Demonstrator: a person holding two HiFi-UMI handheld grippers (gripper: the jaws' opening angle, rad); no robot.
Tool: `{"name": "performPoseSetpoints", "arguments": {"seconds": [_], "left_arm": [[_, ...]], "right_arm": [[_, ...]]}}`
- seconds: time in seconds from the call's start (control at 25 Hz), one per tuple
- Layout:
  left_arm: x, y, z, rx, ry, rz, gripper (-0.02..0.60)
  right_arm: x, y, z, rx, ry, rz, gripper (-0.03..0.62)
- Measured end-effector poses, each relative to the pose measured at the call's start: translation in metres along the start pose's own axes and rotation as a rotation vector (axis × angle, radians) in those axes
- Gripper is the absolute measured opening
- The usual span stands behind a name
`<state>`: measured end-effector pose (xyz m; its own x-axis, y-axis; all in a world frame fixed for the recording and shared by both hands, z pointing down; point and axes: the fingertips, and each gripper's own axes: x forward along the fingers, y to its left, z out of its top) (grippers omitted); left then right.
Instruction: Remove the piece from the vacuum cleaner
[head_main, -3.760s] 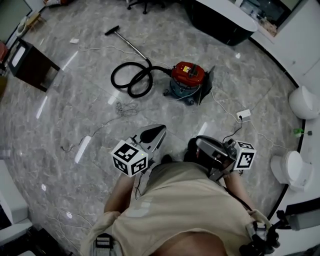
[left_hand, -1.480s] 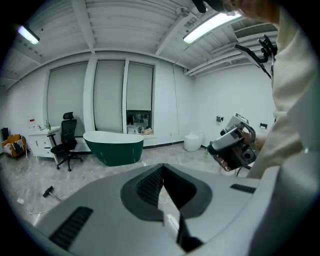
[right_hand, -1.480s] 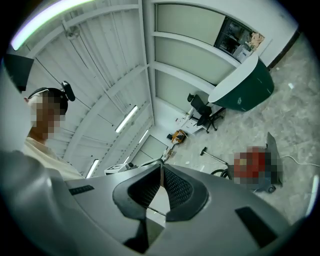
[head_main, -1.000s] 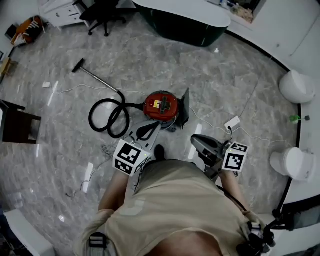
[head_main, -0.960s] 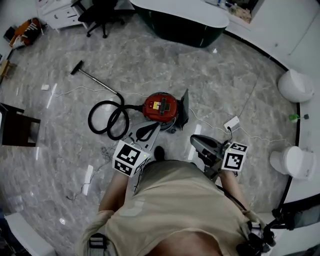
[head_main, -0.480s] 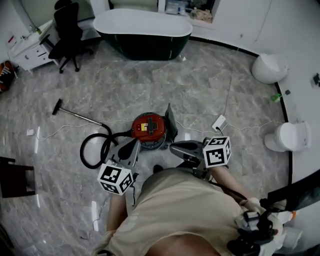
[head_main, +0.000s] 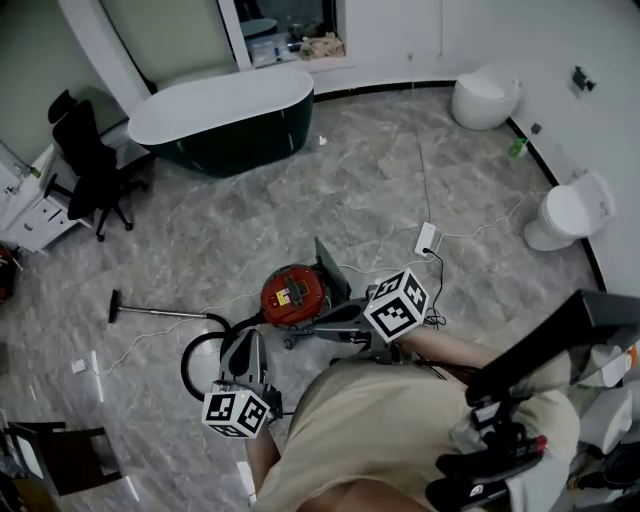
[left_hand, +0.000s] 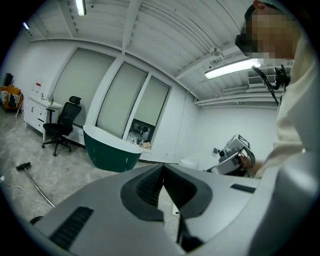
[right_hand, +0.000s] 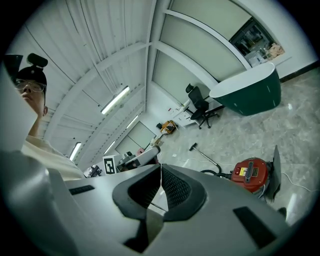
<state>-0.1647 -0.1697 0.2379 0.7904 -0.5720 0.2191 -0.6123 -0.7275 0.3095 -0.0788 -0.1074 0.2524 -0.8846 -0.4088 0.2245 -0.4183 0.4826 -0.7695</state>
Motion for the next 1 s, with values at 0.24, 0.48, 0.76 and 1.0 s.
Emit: {"name": "performPoseSetpoints", "arguments": {"seconds": [0.24,0.48,0.76,1.0], "left_arm": [[0.007,0.004,-0.001,0.014,0.017,0.028,0.0],[0.027,0.011,-0.011,-0.002,0.088,0.06,0.0],[0.092,0.013,-0.016,0.055,0.199,0.054,0.0],[0.125,0.019,-0.032,0.029,0.284,0.109,0.0]], "right_arm": [[0.004,-0.01,0.008,0.02,0.009,0.039,0.005],[0.005,-0.031,0.021,0.053,0.054,0.098,0.005],[-0.019,-0.088,0.047,0.163,0.01,0.095,0.005],[-0.028,-0.145,0.047,0.216,0.088,0.049,0.005]]}}
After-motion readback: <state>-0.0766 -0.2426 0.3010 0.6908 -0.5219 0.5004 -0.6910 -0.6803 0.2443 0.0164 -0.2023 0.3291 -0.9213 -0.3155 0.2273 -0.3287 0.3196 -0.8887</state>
